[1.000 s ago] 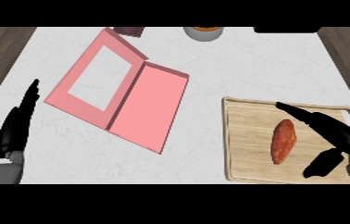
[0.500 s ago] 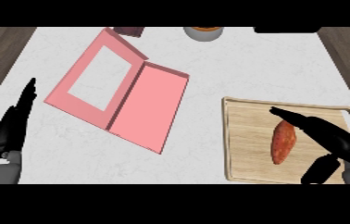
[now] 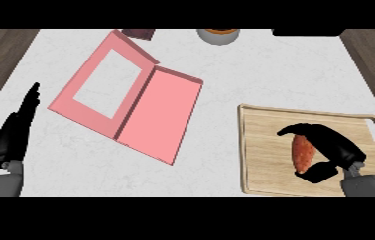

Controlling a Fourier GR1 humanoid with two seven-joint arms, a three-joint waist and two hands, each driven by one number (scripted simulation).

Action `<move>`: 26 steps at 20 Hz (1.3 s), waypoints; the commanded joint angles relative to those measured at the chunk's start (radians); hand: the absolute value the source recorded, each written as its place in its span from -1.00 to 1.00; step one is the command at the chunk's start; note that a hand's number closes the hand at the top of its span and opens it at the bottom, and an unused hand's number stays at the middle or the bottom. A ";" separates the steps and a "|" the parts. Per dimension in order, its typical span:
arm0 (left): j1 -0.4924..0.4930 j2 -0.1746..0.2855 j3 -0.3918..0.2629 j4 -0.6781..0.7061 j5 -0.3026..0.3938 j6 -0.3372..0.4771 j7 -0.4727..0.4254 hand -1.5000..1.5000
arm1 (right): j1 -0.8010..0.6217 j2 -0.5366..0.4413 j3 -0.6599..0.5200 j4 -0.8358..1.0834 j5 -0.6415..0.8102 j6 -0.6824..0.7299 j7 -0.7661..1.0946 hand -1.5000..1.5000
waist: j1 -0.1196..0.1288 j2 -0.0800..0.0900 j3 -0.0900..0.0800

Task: Pick the sweet potato from the tray and place it in the cardboard box

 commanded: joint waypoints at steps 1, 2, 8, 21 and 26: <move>-0.025 0.007 0.013 0.003 0.006 -0.026 0.008 0.00 | -0.031 0.061 0.016 0.038 0.092 -0.147 -0.007 1.00 | 0.001 0.004 0.004; 0.039 -0.003 0.013 -0.062 0.000 -0.018 0.028 0.00 | -0.020 0.027 -0.022 0.064 0.086 -0.161 -0.058 1.00 | 0.003 0.003 0.004; -0.014 -0.041 0.007 0.012 -0.052 0.036 -0.013 0.00 | -0.107 0.066 -0.048 0.120 0.158 -0.283 -0.047 1.00 | -0.001 0.004 0.003; -0.003 -0.047 0.004 0.008 -0.064 0.014 -0.010 0.00 | -0.517 0.079 -0.020 0.289 0.255 -0.359 -0.222 1.00 | 0.006 0.003 0.003; -0.036 -0.023 0.025 -0.015 -0.026 -0.036 0.051 0.00 | -0.485 0.130 -0.045 0.200 0.198 -0.494 -0.349 1.00 | 0.001 0.002 0.004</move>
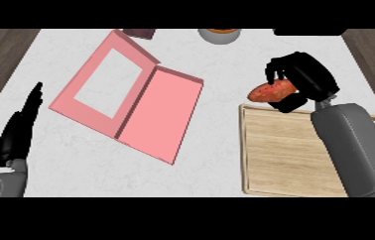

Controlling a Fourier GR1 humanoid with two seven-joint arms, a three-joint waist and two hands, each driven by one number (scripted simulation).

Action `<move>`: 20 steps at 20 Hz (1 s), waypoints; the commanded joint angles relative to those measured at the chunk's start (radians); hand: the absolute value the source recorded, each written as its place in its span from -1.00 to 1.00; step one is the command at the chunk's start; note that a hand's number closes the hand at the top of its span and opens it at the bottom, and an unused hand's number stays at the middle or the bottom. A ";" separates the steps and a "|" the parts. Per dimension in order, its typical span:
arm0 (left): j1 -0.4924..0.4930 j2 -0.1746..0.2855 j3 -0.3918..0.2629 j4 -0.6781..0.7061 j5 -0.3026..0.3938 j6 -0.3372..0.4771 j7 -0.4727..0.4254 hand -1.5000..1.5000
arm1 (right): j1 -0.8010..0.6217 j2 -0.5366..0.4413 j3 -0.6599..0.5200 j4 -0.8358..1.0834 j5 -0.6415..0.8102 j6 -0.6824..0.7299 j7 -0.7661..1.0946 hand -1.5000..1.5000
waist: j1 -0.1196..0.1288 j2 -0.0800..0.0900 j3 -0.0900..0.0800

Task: Pick the sweet potato from the tray and place it in the cardboard box

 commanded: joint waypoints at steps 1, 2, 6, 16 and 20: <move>0.000 0.010 0.013 0.021 0.003 -0.012 -0.028 0.00 | -0.072 0.046 -0.012 -0.030 -0.036 -0.038 -0.065 1.00 | 0.003 0.001 0.000; -0.043 0.029 0.044 0.080 0.022 -0.027 -0.047 0.00 | -0.055 0.007 -0.037 -0.022 -0.063 -0.029 -0.133 1.00 | -0.005 0.002 0.000; -0.004 0.013 0.011 -0.022 0.004 -0.035 0.038 0.00 | -0.118 0.078 -0.006 -0.152 -0.091 0.088 -0.019 1.00 | 0.000 -0.002 0.000; -0.027 -0.046 0.001 0.044 -0.035 0.022 -0.021 0.00 | -0.299 0.338 0.017 -0.153 -0.182 0.246 0.290 1.00 | -0.001 0.000 -0.001; -0.020 -0.010 0.003 -0.024 -0.014 -0.044 0.047 0.00 | -0.329 0.363 0.103 -0.073 -0.262 0.135 0.393 1.00 | 0.011 0.000 0.000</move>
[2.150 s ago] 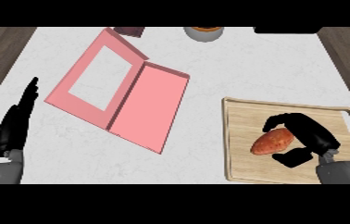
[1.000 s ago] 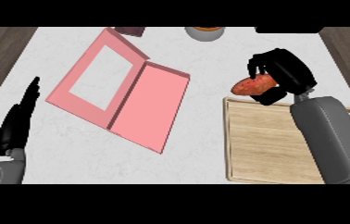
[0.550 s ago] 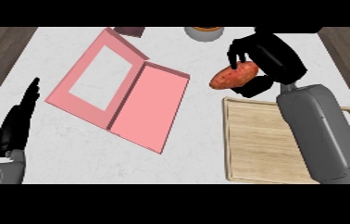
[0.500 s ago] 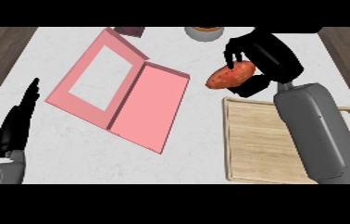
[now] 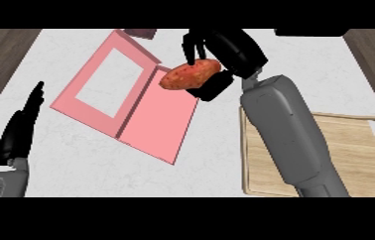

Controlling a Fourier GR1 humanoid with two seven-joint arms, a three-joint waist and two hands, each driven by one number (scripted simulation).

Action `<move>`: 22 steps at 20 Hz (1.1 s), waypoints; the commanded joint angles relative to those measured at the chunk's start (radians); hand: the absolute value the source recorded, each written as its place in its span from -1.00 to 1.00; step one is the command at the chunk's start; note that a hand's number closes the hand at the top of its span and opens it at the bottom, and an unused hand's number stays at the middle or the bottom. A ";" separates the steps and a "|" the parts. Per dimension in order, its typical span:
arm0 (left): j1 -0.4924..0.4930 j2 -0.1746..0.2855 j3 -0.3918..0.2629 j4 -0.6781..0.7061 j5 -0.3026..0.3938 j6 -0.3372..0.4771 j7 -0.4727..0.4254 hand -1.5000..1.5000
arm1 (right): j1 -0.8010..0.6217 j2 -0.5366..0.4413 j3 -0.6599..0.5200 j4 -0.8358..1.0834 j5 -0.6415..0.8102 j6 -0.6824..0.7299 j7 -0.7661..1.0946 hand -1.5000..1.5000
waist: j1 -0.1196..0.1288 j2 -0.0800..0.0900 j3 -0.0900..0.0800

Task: Pick the sweet potato from the tray and place it in the cardboard box

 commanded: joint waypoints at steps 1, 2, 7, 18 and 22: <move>0.015 -0.010 -0.007 0.015 -0.015 0.002 -0.022 0.00 | -0.073 0.044 0.049 0.066 -0.096 -0.023 0.131 1.00 | 0.004 0.001 0.000; -0.037 -0.007 0.002 0.036 -0.006 -0.002 -0.010 0.00 | -0.161 0.045 0.009 0.156 -0.114 -0.048 0.143 1.00 | 0.009 0.004 0.000; -0.013 0.011 0.007 0.014 0.004 -0.036 -0.012 0.00 | -0.269 0.046 0.159 0.358 -0.251 -0.191 0.169 1.00 | 0.030 0.007 0.000; -0.037 -0.029 -0.039 -0.025 -0.024 -0.027 0.008 0.00 | -0.384 0.047 0.443 0.635 -0.448 -0.463 0.243 1.00 | 0.099 0.018 -0.002; -0.107 -0.010 -0.030 0.032 -0.016 -0.054 0.015 0.00 | -0.387 0.047 0.420 0.688 -0.595 -0.409 0.257 -1.00 | 0.111 0.028 -0.002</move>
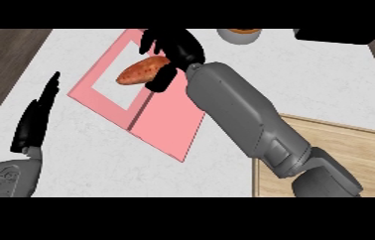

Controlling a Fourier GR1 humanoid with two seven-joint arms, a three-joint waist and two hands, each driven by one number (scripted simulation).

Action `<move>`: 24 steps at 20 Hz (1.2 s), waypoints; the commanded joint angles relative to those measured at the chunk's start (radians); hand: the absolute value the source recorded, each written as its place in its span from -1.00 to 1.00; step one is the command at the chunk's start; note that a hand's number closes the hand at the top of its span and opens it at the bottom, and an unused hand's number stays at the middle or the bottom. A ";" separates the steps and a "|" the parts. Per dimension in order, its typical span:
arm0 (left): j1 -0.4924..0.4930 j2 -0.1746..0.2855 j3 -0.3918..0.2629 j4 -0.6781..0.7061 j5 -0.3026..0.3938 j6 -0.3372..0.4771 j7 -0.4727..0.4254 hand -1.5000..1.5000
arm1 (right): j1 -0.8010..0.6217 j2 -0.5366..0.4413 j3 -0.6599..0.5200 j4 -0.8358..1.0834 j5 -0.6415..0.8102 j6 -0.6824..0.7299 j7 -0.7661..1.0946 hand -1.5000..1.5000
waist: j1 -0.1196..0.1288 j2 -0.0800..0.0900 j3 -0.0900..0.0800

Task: Pick the sweet potato from the tray and place it in the cardboard box

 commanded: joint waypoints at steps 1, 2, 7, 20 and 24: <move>-0.008 -0.007 -0.013 -0.001 -0.015 0.006 -0.004 0.00 | -0.014 0.000 0.042 0.072 -0.110 -0.004 0.021 -1.00 | 0.020 0.005 0.000; -0.036 -0.016 -0.020 0.029 -0.011 -0.004 -0.003 0.00 | -0.018 0.000 0.055 0.079 -0.129 0.000 0.017 -1.00 | 0.022 0.009 0.000; -0.026 0.012 0.003 0.028 -0.006 -0.011 -0.020 0.00 | -0.005 0.000 0.061 0.089 -0.214 -0.058 -0.097 -1.00 | 0.017 0.007 0.001; 0.045 0.020 0.045 0.017 0.016 -0.008 -0.040 0.00 | -0.031 0.000 -0.145 0.140 -0.438 -0.160 -0.372 -1.00 | -0.041 -0.007 0.002; 0.056 0.025 0.056 -0.010 0.010 0.005 -0.020 0.00 | -0.013 -0.069 -0.232 0.197 -0.469 -0.047 -0.457 -1.00 | -0.065 -0.012 0.002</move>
